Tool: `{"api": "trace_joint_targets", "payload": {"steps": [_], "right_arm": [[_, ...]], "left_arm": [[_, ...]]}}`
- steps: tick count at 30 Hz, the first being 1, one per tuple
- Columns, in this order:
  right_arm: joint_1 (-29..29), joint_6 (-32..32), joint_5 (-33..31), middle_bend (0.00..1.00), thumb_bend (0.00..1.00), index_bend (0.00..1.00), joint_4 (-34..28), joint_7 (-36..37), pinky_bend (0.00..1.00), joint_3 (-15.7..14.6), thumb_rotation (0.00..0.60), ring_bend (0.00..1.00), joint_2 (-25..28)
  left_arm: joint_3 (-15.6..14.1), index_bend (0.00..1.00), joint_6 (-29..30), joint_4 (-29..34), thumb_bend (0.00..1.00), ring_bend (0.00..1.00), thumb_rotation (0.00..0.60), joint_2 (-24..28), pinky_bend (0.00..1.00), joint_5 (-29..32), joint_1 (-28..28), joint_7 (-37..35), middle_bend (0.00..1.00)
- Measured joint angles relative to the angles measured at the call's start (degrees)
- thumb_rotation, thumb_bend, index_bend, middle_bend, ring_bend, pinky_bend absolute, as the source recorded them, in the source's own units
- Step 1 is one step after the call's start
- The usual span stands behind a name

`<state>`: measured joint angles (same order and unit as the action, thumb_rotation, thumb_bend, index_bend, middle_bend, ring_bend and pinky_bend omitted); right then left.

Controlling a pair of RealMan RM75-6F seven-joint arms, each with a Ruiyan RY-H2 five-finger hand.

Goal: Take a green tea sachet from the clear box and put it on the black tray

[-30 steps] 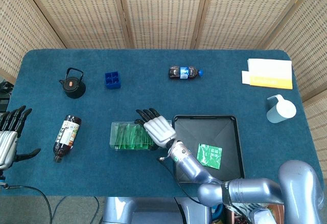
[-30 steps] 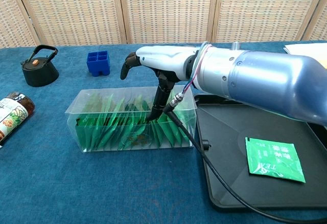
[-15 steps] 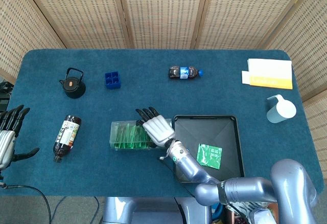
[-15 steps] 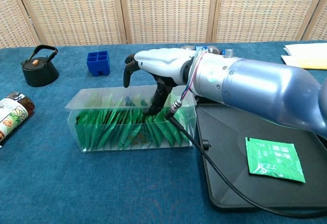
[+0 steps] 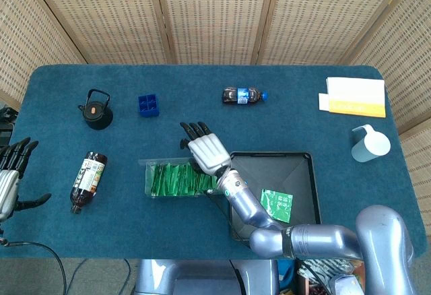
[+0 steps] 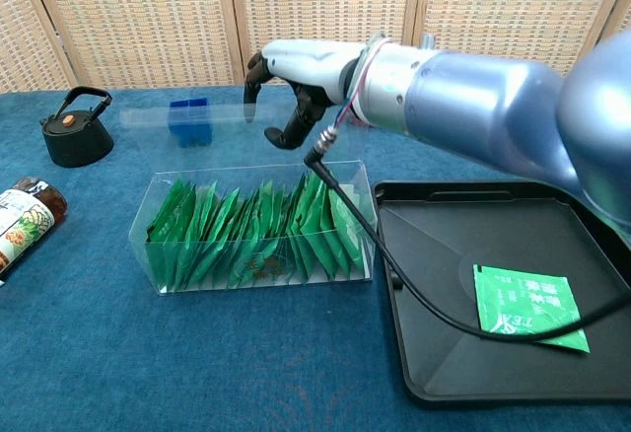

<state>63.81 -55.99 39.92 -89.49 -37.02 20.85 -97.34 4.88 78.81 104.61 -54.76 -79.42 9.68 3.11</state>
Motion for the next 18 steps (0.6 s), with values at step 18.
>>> {"api": "trace_joint_targets", "payload": {"steps": [18], "right_arm": [[6.3,-1.1,-15.8,0.00,0.66,0.37,11.6,-4.5,0.00,3.8,0.600,0.00,-3.6]], "left_arm": [[0.3,0.00,-2.5,-1.2,0.03,0.00,0.600,0.1,0.00,1.4,1.2,-2.0,0.00]]}}
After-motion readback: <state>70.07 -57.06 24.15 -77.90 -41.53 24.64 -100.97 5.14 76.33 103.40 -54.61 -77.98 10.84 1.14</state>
